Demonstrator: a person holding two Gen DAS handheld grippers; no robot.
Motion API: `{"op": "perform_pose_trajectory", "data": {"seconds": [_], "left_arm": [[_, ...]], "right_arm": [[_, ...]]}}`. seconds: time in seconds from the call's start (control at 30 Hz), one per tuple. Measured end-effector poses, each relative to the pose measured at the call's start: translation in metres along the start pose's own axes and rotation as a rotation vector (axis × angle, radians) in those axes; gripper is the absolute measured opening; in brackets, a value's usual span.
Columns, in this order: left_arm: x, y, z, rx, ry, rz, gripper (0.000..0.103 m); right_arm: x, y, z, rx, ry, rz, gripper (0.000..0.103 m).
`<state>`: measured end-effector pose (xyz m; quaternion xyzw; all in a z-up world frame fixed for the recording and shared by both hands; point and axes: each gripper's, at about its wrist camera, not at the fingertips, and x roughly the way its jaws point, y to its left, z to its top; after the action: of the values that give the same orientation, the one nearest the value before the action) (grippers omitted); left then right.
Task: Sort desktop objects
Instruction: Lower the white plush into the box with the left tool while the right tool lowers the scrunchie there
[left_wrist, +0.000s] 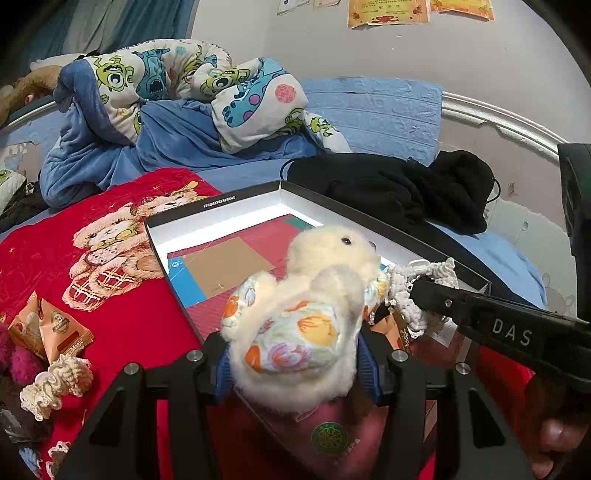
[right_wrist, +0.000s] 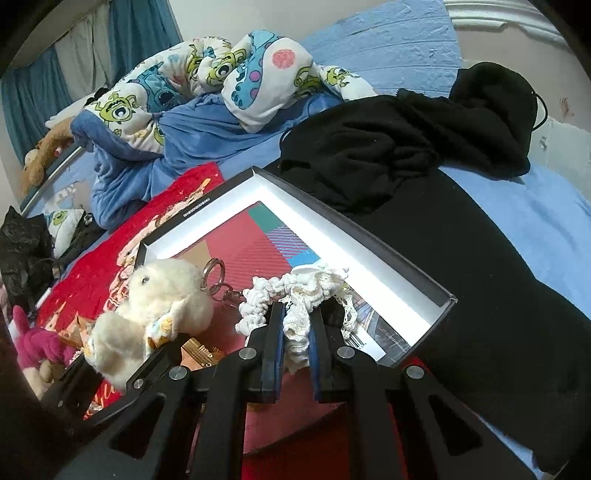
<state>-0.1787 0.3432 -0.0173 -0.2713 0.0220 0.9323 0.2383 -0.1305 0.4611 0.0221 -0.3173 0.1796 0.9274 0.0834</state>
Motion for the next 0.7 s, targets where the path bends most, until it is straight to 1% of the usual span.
{"op": "perform_pose_trajectory", "data": {"seconds": [0.2,0.5,0.7], "left_arm": [[-0.0003,-0.0003,-0.0001,0.001,-0.003,0.003,0.056],[-0.0011,0.0006,0.0011,-0.001,-0.007,0.006,0.056],[-0.0012,0.0004,0.0015,-0.001,-0.007,0.009,0.056]], "right_arm": [[-0.0001,0.0026,-0.0013,-0.006,-0.011,-0.004,0.013],[-0.0005,0.003,-0.0021,0.008,-0.02,0.025,0.013],[-0.0017,0.0052,-0.0039,-0.004,-0.026,0.019,0.013]]}}
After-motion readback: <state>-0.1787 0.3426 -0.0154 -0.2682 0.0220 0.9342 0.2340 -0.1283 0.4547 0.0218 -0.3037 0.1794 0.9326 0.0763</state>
